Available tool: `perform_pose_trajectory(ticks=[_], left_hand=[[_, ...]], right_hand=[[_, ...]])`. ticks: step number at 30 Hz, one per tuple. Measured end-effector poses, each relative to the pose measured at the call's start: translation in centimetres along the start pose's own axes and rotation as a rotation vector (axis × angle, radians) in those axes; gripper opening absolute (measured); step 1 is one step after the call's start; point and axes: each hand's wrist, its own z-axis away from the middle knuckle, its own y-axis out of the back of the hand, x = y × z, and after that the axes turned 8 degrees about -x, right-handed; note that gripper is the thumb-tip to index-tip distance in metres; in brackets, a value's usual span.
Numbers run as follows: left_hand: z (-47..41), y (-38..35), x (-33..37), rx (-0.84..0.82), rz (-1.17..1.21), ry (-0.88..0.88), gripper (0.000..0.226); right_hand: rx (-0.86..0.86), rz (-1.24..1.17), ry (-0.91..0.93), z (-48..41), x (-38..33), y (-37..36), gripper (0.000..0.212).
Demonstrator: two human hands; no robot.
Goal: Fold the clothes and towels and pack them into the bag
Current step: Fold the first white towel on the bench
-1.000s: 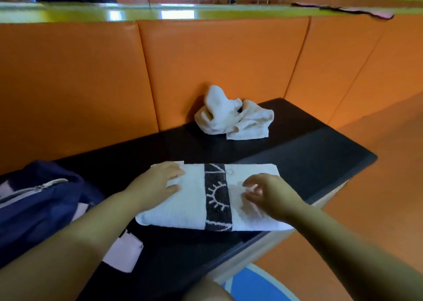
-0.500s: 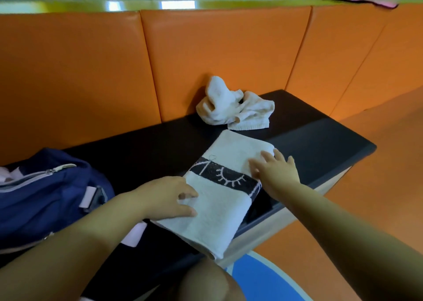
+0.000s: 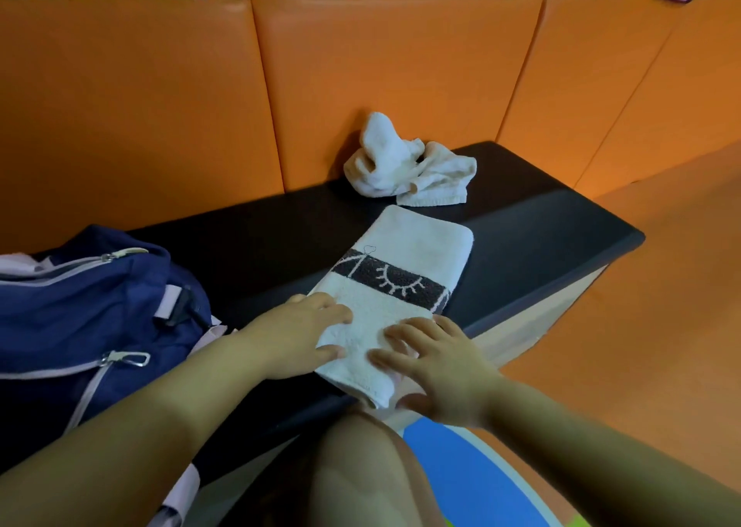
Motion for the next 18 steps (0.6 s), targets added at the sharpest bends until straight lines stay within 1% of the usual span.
perform_pose_trajectory(ticks=[3,6,11,13,15,18], left_hand=[[0.5,-0.2,0.6,-0.029,-0.048,0.012,0.047],[1.0,-0.5,0.9,-0.065,-0.058,0.031,0.056],[2.6,-0.4,1.4,-0.103,0.057,0.013,0.084],[2.9,-0.7,1.5,-0.087,0.048,-0.013,0.082],[2.7,-1.3,1.5,-0.044,0.001,-0.038,0.071],[2.5,-2.0,1.2,0.005,-0.006,-0.035,0.057]], right_hand=[[0.040,-0.001,-0.060,0.1,-0.5,-0.1,0.053],[0.030,-0.068,-0.098,0.3,-0.8,0.2,0.046],[0.061,-0.220,-0.125,1.0,-0.2,0.6,0.048],[0.058,-0.265,-0.151,1.3,-0.3,0.9,0.055],[0.067,-0.258,-0.167,1.5,-0.5,1.0,0.059],[0.073,-0.208,-0.186,1.5,-1.0,1.1,0.066]])
